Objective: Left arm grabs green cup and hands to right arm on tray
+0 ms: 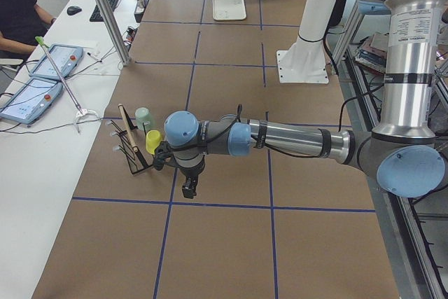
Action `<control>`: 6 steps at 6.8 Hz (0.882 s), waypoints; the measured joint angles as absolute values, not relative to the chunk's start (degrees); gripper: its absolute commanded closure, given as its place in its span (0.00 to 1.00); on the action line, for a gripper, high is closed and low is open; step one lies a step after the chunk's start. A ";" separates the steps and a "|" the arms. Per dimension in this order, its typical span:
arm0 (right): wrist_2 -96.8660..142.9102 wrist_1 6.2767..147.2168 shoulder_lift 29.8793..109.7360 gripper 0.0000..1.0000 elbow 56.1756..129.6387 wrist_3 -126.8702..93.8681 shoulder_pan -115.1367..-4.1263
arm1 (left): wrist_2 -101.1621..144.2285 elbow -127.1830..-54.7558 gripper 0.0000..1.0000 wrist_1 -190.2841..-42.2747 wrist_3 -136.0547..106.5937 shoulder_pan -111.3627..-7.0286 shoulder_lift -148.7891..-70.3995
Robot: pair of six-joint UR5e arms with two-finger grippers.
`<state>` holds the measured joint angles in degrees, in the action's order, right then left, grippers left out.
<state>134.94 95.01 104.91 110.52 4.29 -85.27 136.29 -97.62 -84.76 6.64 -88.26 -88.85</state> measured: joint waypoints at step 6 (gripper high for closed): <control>135.08 94.95 104.94 0.00 110.36 4.32 -85.22 | 136.46 -98.31 0.00 -85.34 6.51 -88.12 -88.51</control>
<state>135.08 94.95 104.94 110.36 4.32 -85.22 136.46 -98.31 -85.34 6.51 -88.12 -88.51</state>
